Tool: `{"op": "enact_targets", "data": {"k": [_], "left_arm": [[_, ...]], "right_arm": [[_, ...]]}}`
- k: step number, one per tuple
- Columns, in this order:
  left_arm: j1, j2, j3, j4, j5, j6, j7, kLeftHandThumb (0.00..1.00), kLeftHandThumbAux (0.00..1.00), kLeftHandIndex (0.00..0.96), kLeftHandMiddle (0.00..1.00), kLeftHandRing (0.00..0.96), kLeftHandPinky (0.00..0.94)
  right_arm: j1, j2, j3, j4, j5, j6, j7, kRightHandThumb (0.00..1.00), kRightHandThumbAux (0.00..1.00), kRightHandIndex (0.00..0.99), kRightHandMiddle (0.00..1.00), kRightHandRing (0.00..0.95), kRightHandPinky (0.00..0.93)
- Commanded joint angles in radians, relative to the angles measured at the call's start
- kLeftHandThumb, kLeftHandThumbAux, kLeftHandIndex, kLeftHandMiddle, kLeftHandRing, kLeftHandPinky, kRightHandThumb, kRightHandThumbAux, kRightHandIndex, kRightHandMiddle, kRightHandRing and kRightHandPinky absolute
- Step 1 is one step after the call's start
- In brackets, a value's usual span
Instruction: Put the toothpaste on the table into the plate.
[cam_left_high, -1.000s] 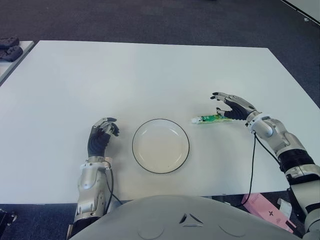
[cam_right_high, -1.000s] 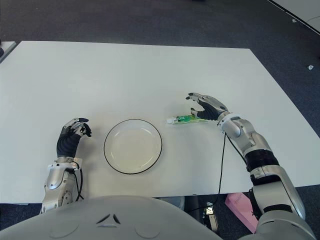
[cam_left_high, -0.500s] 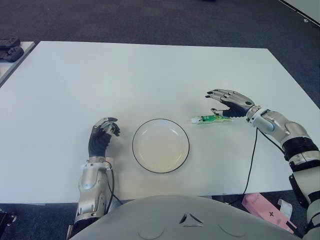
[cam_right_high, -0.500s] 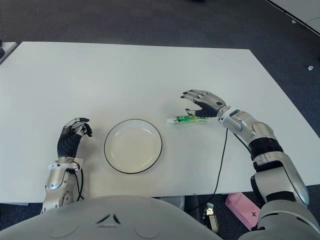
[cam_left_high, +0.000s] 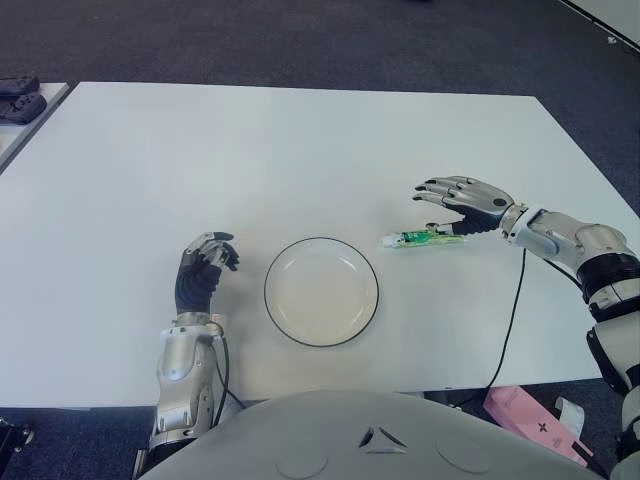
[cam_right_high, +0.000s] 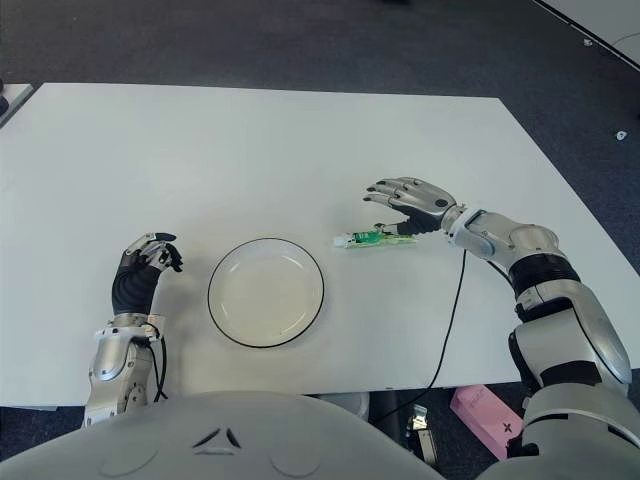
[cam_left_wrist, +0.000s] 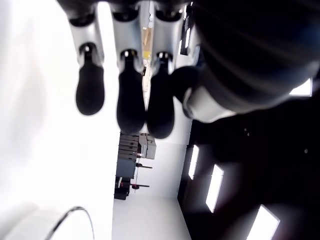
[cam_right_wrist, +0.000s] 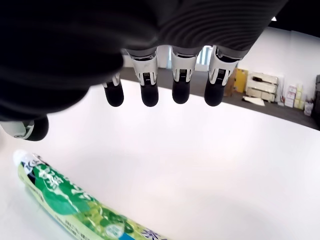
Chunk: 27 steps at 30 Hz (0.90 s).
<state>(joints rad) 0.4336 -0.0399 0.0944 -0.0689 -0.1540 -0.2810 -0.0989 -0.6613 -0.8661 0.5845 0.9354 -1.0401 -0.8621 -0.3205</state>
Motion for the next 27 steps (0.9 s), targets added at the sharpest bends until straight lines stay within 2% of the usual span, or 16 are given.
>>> {"op": "enact_targets", "data": {"k": [1, 6, 12, 27], "left_arm": [[0.007, -0.005, -0.012, 0.001, -0.002, 0.002, -0.004, 0.705, 0.717, 0.439, 0.638, 0.639, 0.629], [0.009, -0.005, -0.015, 0.005, -0.005, -0.016, -0.010, 0.705, 0.717, 0.439, 0.639, 0.638, 0.626], [0.014, -0.002, -0.016, 0.006, 0.001, -0.028, -0.008, 0.704, 0.717, 0.439, 0.639, 0.635, 0.628], [0.028, -0.001, -0.016, 0.001, 0.005, -0.026, 0.001, 0.707, 0.716, 0.439, 0.637, 0.631, 0.623]], "right_arm": [[-0.048, -0.005, 0.057, 0.048, -0.061, -0.011, -0.038, 0.454, 0.144, 0.000, 0.000, 0.000, 0.000], [-0.076, -0.006, 0.110, 0.072, -0.111, -0.007, -0.070, 0.463, 0.124, 0.000, 0.000, 0.000, 0.000], [-0.058, -0.011, 0.153, 0.064, -0.136, -0.005, -0.092, 0.488, 0.116, 0.000, 0.000, 0.000, 0.000], [-0.011, -0.020, 0.201, 0.039, -0.132, 0.017, -0.005, 0.522, 0.126, 0.000, 0.000, 0.000, 0.000]]}}
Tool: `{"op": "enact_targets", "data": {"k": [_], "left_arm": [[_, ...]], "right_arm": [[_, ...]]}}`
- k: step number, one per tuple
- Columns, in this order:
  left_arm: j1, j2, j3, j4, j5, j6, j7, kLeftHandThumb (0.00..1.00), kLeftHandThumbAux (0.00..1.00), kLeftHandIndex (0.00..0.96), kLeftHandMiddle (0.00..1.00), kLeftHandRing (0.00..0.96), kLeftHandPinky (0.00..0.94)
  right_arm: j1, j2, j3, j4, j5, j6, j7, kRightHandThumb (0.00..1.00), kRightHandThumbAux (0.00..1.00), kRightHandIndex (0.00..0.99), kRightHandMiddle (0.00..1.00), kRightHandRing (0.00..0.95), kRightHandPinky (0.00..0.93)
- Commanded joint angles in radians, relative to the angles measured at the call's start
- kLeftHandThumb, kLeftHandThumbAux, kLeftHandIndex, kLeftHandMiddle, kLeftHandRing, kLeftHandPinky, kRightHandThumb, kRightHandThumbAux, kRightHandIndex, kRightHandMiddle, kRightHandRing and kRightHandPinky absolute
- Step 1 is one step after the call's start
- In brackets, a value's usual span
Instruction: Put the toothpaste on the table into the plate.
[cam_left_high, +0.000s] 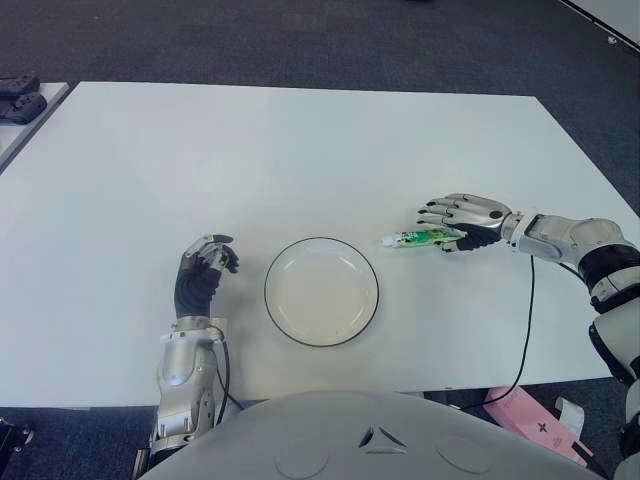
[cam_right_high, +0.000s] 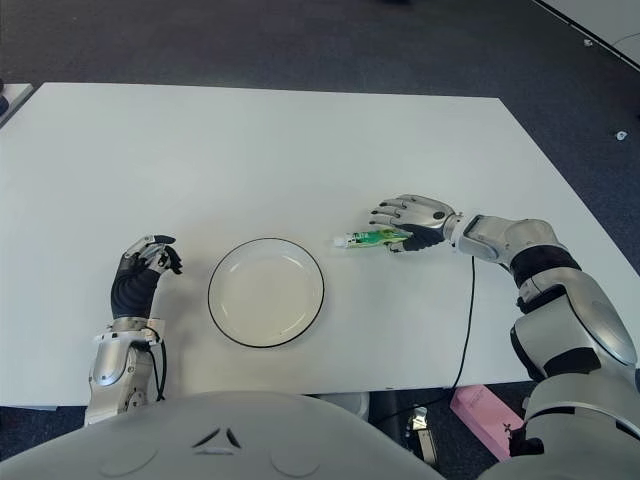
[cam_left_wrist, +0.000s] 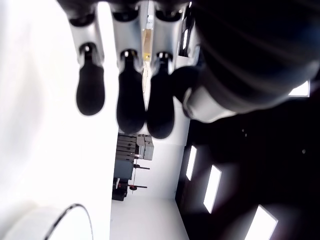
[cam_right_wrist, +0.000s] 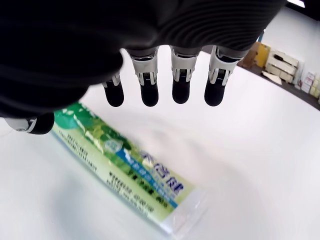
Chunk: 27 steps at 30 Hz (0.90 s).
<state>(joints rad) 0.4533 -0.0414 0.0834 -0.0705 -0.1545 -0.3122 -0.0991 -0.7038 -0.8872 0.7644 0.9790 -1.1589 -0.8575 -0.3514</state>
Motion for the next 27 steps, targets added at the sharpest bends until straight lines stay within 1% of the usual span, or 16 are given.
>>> {"op": "enact_targets", "data": {"k": [1, 6, 14, 20, 23, 27], "left_arm": [[0.010, 0.001, -0.005, 0.002, 0.005, 0.005, 0.000, 0.708, 0.716, 0.439, 0.637, 0.630, 0.624], [0.024, -0.004, -0.006, -0.016, 0.015, 0.013, 0.014, 0.708, 0.716, 0.439, 0.630, 0.628, 0.635], [0.038, -0.003, -0.012, -0.031, 0.020, -0.004, 0.007, 0.706, 0.717, 0.439, 0.622, 0.626, 0.623], [0.044, 0.000, -0.010, -0.033, 0.015, -0.003, 0.003, 0.704, 0.718, 0.438, 0.625, 0.627, 0.626], [0.047, -0.001, -0.007, -0.039, 0.014, 0.007, 0.007, 0.704, 0.717, 0.438, 0.627, 0.628, 0.629], [0.049, -0.002, -0.006, -0.044, 0.016, 0.012, 0.012, 0.705, 0.718, 0.438, 0.629, 0.630, 0.632]], "right_arm": [[0.033, 0.001, 0.023, -0.005, -0.012, 0.014, 0.029, 0.521, 0.126, 0.000, 0.000, 0.000, 0.000], [0.049, 0.022, 0.041, 0.016, -0.023, 0.042, 0.022, 0.519, 0.128, 0.000, 0.000, 0.000, 0.000], [0.061, 0.053, 0.080, 0.047, -0.037, 0.083, -0.002, 0.496, 0.124, 0.000, 0.000, 0.000, 0.000], [0.074, 0.072, 0.103, 0.065, -0.038, 0.104, -0.018, 0.481, 0.124, 0.000, 0.000, 0.000, 0.000], [0.099, 0.098, 0.121, 0.086, -0.046, 0.140, -0.038, 0.475, 0.122, 0.000, 0.000, 0.000, 0.000], [0.104, 0.117, 0.135, 0.109, -0.045, 0.162, -0.055, 0.453, 0.119, 0.000, 0.000, 0.000, 0.000]]}}
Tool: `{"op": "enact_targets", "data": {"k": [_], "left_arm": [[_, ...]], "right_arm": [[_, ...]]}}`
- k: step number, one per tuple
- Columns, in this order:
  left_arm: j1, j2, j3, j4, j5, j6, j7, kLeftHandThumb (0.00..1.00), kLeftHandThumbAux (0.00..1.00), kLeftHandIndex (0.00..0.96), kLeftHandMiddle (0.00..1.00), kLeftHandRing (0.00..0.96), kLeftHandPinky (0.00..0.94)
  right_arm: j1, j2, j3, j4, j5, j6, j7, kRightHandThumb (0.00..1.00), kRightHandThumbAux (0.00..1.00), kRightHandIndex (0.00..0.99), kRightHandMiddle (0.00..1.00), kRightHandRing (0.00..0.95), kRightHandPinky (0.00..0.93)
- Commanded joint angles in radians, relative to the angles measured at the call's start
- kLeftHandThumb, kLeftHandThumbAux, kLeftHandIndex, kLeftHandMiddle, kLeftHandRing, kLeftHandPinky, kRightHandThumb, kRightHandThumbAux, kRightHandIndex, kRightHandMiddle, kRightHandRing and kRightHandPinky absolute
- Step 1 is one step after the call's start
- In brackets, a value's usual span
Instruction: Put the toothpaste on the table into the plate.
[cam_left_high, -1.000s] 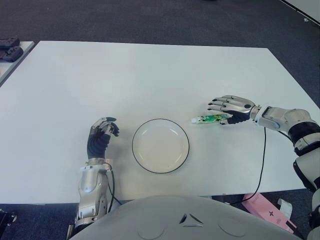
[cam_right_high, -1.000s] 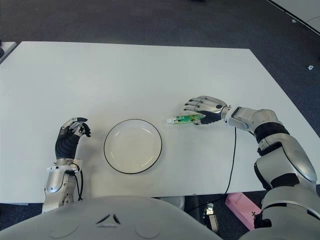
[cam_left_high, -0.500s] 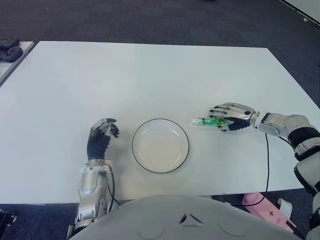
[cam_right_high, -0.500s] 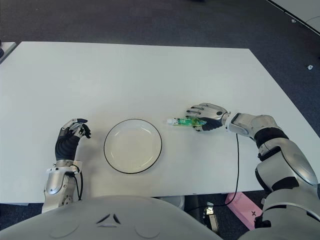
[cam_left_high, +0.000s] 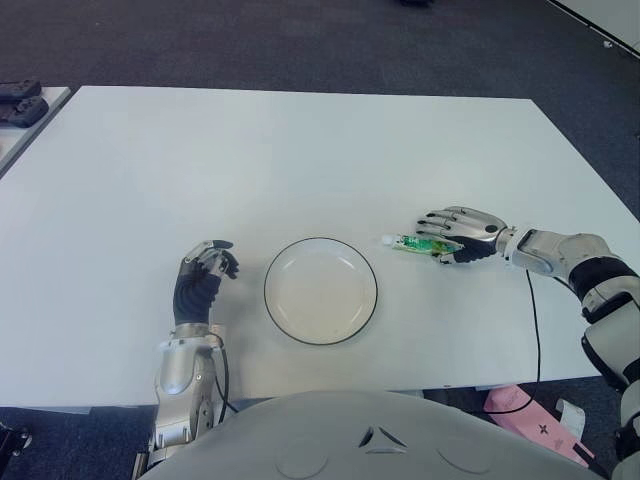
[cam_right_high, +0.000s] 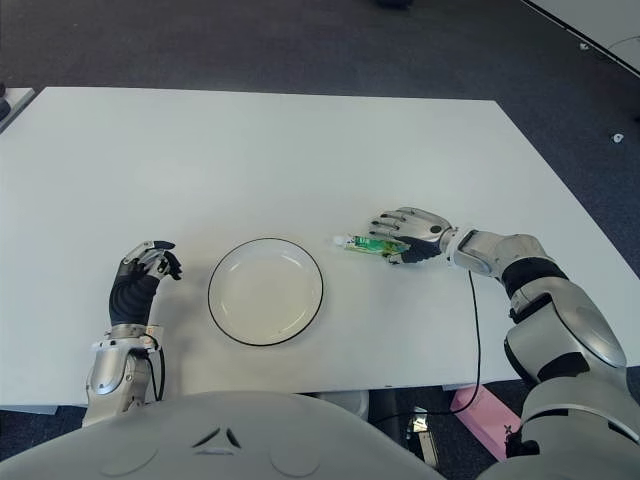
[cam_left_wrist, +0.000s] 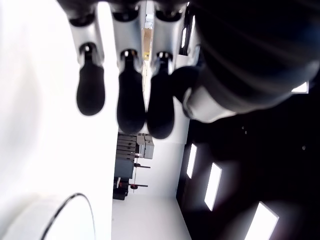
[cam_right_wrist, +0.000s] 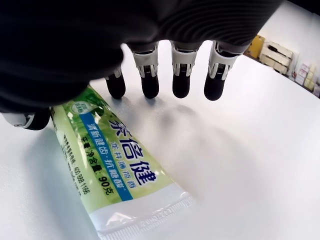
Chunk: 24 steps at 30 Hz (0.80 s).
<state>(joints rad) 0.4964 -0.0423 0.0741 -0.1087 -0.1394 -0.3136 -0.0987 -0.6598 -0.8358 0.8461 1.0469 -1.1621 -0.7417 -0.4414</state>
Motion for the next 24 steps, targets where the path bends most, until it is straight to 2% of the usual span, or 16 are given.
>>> {"op": "enact_targets", "data": {"k": [1, 6, 16, 21, 24], "left_arm": [[0.007, -0.002, 0.003, -0.007, 0.001, 0.014, 0.011, 0.705, 0.718, 0.438, 0.629, 0.631, 0.633], [0.008, -0.001, 0.005, -0.012, 0.004, 0.019, 0.015, 0.704, 0.718, 0.438, 0.628, 0.630, 0.629], [0.010, 0.004, 0.007, -0.020, 0.001, 0.033, 0.016, 0.705, 0.718, 0.438, 0.628, 0.635, 0.638], [0.010, 0.006, 0.010, -0.021, -0.001, 0.040, 0.018, 0.705, 0.717, 0.438, 0.633, 0.637, 0.638], [0.011, 0.004, 0.011, -0.028, 0.009, 0.053, 0.028, 0.705, 0.717, 0.439, 0.631, 0.635, 0.639]], "right_arm": [[0.060, 0.069, 0.056, 0.047, -0.041, 0.051, 0.031, 0.448, 0.118, 0.000, 0.000, 0.000, 0.000], [0.085, 0.118, 0.056, 0.121, -0.027, 0.112, -0.019, 0.447, 0.107, 0.000, 0.000, 0.000, 0.000], [0.127, 0.151, 0.031, 0.142, 0.028, 0.170, -0.127, 0.485, 0.127, 0.000, 0.000, 0.000, 0.000], [0.174, 0.148, -0.011, 0.090, 0.084, 0.183, -0.214, 0.553, 0.245, 0.010, 0.000, 0.000, 0.000], [0.188, 0.153, -0.030, 0.089, 0.110, 0.192, -0.244, 0.599, 0.310, 0.068, 0.036, 0.019, 0.089]]}}
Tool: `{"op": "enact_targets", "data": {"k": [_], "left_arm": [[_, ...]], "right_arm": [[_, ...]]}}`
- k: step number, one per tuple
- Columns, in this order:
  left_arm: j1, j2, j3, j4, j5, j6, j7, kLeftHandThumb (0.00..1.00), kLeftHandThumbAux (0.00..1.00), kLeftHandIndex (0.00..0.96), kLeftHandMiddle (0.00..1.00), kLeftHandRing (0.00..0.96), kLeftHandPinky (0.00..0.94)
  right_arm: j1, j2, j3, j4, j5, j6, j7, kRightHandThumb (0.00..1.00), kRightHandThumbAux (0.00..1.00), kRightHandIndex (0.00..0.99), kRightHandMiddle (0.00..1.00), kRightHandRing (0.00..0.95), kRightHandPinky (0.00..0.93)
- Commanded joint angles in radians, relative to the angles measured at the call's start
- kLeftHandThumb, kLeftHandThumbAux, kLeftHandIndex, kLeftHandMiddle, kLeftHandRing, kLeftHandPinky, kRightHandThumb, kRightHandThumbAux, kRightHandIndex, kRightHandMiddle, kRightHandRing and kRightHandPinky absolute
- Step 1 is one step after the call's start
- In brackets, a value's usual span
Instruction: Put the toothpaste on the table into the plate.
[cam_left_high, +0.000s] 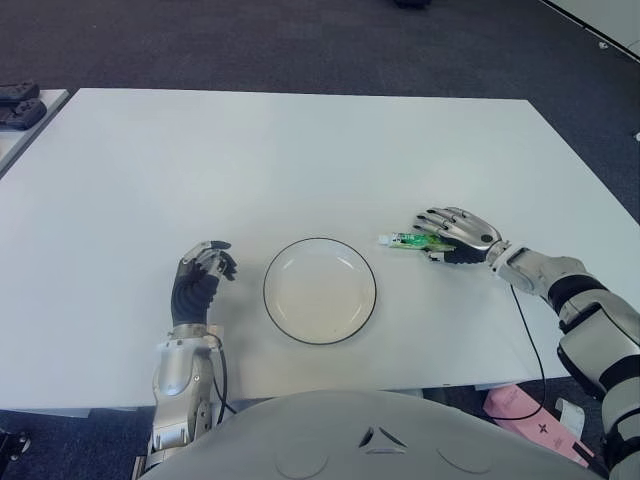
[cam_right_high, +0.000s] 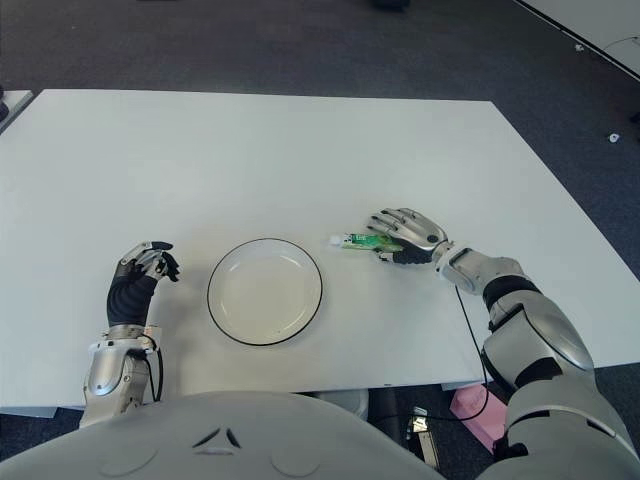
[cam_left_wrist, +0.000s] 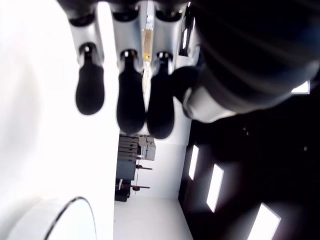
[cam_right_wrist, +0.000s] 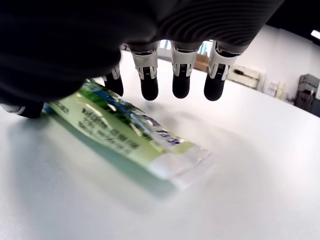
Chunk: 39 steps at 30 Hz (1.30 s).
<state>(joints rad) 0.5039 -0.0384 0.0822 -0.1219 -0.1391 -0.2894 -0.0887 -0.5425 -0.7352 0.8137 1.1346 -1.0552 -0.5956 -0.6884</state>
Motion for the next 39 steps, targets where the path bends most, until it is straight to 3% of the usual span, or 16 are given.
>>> {"op": "enact_targets", "data": {"k": [1, 14, 21, 23, 25, 31, 34, 39], "left_arm": [[0.004, 0.000, 0.003, -0.017, 0.010, 0.031, 0.020, 0.705, 0.717, 0.439, 0.630, 0.634, 0.638], [0.006, -0.003, 0.001, -0.020, 0.018, 0.012, 0.014, 0.704, 0.718, 0.438, 0.630, 0.640, 0.639], [-0.001, 0.001, 0.003, -0.004, 0.010, -0.008, 0.005, 0.703, 0.718, 0.438, 0.636, 0.638, 0.634], [-0.002, 0.001, 0.003, -0.002, 0.010, -0.007, 0.006, 0.704, 0.718, 0.438, 0.635, 0.638, 0.633], [-0.003, 0.001, 0.004, -0.002, 0.010, -0.006, 0.007, 0.704, 0.718, 0.438, 0.634, 0.636, 0.632], [-0.004, 0.002, 0.006, -0.004, 0.011, 0.005, 0.010, 0.705, 0.718, 0.439, 0.633, 0.632, 0.625], [-0.005, 0.002, 0.007, -0.005, 0.012, 0.009, 0.011, 0.705, 0.718, 0.439, 0.632, 0.631, 0.621], [-0.006, 0.003, 0.007, -0.005, 0.017, 0.010, 0.013, 0.704, 0.718, 0.438, 0.631, 0.629, 0.615]], "right_arm": [[0.073, 0.053, 0.000, -0.001, 0.006, 0.048, 0.000, 0.610, 0.323, 0.085, 0.050, 0.031, 0.116], [0.097, 0.065, -0.023, -0.017, 0.033, 0.074, -0.069, 0.699, 0.402, 0.276, 0.265, 0.257, 0.348], [0.094, 0.068, -0.035, -0.010, 0.057, 0.042, -0.074, 0.762, 0.462, 0.380, 0.385, 0.389, 0.463], [0.093, 0.069, -0.042, -0.005, 0.072, 0.024, -0.066, 0.742, 0.603, 0.408, 0.419, 0.427, 0.494], [0.093, 0.070, -0.046, -0.002, 0.082, 0.012, -0.061, 0.736, 0.651, 0.419, 0.442, 0.453, 0.513], [0.089, 0.071, -0.068, 0.005, 0.123, -0.024, -0.029, 0.830, 0.675, 0.460, 0.435, 0.517, 0.553], [0.093, 0.071, -0.078, 0.003, 0.135, -0.032, -0.020, 0.911, 0.663, 0.463, 0.434, 0.491, 0.562], [0.100, 0.071, -0.100, -0.002, 0.162, -0.049, -0.006, 0.946, 0.656, 0.457, 0.444, 0.488, 0.558]]}}
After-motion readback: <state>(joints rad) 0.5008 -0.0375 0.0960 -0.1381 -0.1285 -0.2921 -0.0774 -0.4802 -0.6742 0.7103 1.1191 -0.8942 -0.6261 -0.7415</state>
